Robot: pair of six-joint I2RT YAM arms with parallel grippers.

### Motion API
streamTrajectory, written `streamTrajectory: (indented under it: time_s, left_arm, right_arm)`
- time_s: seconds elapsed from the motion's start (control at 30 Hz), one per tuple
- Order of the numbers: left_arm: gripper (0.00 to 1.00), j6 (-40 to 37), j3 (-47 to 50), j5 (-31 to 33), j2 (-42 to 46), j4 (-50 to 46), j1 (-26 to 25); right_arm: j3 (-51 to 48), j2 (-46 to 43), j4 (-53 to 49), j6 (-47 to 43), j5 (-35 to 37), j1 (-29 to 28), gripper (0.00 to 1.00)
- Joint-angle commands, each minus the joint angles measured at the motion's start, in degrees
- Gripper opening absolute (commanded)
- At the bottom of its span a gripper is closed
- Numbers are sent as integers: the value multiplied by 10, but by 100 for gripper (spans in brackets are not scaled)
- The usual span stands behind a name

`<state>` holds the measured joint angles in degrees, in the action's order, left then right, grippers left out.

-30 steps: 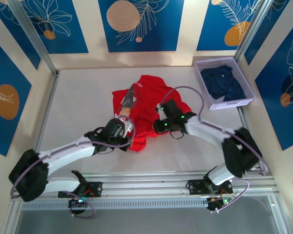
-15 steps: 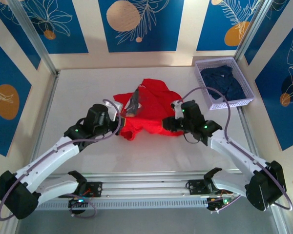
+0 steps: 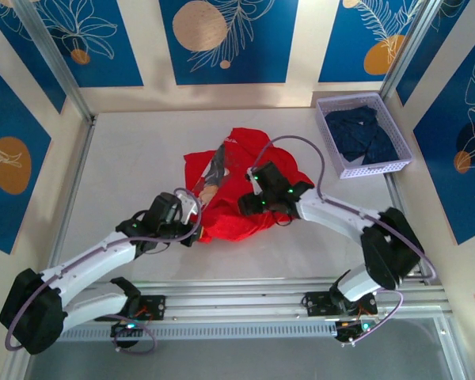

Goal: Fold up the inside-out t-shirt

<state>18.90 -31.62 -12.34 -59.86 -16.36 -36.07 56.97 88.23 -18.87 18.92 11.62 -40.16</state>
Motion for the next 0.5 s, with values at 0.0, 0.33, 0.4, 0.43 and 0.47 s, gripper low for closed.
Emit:
streamTrajectory:
  time_s: [0.0, 0.33, 0.4, 0.43, 0.47]
  left_arm:
    - [0, 21, 19, -35, -1, 30, -7]
    - [0, 39, 59, -38, -8, 48, -14]
    - [0, 37, 60, -33, -13, 48, -17]
    - [0, 34, 59, -30, -19, 49, -20]
    - [0, 27, 55, -29, -28, 51, -26]
  right_arm:
    - [42, 50, 13, -25, -7, -10, 62]
    - [106, 155, 28, -56, 3, -11, 27]
    - [106, 131, 19, -62, 3, -5, 14]
    - [101, 112, 15, -62, -10, 3, 9]
    - [96, 88, 11, -58, -35, 12, 5]
